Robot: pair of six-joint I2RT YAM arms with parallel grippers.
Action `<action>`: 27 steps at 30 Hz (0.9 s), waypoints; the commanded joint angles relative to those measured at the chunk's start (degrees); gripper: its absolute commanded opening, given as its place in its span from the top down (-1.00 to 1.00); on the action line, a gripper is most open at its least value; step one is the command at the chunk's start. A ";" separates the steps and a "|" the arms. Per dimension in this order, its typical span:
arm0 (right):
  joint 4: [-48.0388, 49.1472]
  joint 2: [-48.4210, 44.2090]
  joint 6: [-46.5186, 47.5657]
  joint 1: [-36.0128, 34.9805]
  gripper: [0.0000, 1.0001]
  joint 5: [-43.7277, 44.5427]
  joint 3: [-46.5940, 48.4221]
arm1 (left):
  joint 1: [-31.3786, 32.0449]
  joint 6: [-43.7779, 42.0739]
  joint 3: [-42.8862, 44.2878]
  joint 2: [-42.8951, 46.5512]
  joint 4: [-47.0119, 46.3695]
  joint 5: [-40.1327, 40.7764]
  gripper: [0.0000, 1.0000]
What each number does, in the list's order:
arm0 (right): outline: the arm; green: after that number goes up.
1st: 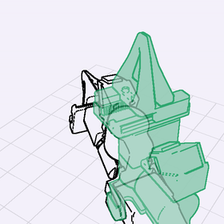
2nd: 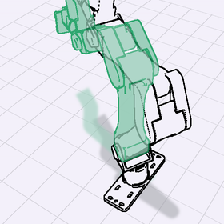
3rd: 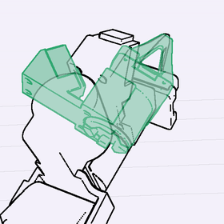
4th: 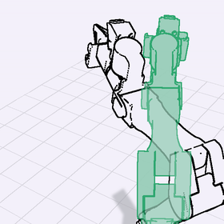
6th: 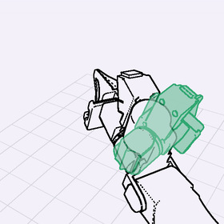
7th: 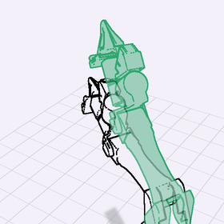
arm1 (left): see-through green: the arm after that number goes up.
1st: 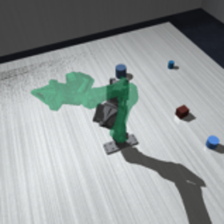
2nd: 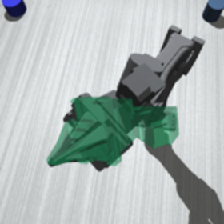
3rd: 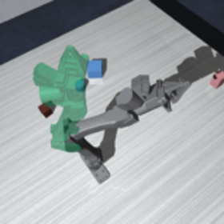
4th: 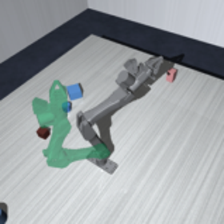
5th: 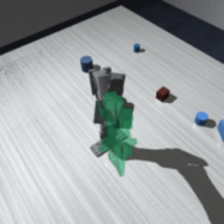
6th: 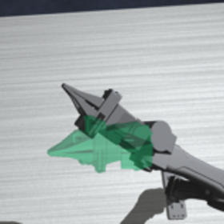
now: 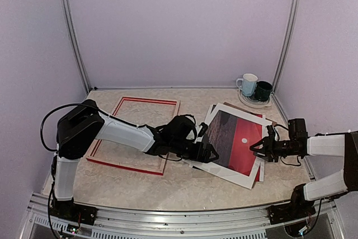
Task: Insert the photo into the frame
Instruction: Pick up the glass panel from the mat board.
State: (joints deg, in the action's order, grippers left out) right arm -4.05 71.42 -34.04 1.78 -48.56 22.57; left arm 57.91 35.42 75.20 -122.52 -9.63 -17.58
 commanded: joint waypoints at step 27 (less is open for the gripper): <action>3.16 -7.97 -2.24 -0.35 1.00 -8.41 -2.38 | -3.06 -2.15 0.74 8.59 8.85 2.78 -0.98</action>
State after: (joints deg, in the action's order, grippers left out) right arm -3.81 65.04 -35.16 1.78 -54.50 20.73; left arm 55.92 34.13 74.59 -117.80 -2.04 -16.78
